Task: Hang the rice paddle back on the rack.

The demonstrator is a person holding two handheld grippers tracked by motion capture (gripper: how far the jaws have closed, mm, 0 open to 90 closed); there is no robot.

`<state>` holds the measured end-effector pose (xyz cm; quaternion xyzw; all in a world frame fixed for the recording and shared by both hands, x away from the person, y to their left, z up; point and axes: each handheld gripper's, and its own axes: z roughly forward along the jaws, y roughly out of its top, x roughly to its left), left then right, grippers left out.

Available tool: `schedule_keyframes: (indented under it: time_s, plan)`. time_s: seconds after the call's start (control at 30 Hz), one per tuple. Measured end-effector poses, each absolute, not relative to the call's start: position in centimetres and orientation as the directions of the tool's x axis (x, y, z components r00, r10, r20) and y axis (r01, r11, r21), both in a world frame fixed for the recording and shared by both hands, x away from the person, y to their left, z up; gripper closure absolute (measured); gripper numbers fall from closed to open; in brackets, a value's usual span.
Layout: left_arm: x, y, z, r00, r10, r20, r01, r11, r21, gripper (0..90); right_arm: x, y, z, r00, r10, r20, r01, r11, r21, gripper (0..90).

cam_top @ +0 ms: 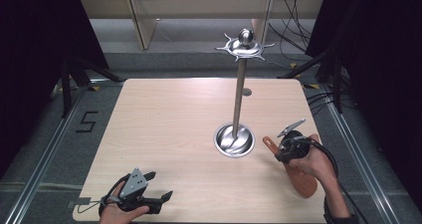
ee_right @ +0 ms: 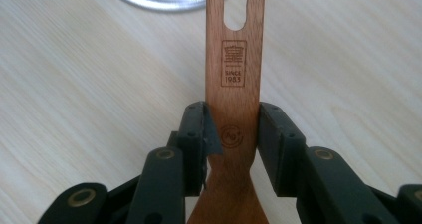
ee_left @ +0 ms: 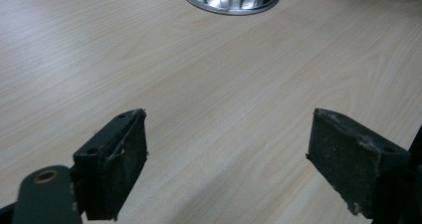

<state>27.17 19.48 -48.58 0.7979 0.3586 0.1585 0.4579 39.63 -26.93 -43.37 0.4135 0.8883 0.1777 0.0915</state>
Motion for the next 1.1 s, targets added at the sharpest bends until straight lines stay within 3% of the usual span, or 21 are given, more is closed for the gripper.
schedule_keyframes:
  time_s: [0.3, 0.77, 1.1]
  plan:
    - [27.2, 19.5, -48.5, 0.703, 0.709, -0.060, 0.412, -0.336, 0.847, 14.9, 38.2, -26.9, -41.7, -0.654, 0.753, -0.074, 0.636, 0.601, 0.484, 67.1]
    - [27.2, 19.5, -48.5, 0.701, 0.710, -0.062, 0.411, -0.332, 0.849, 14.9, 37.6, -27.2, -38.2, -0.634, 0.771, -0.061, 0.555, 0.509, 0.658, 67.1]
    - [27.1, 19.5, -48.5, 0.692, 0.718, -0.073, 0.423, -0.321, 0.847, 14.9, 36.9, -26.2, -36.5, -0.662, 0.745, -0.076, 0.504, 0.518, 0.691, 67.1]
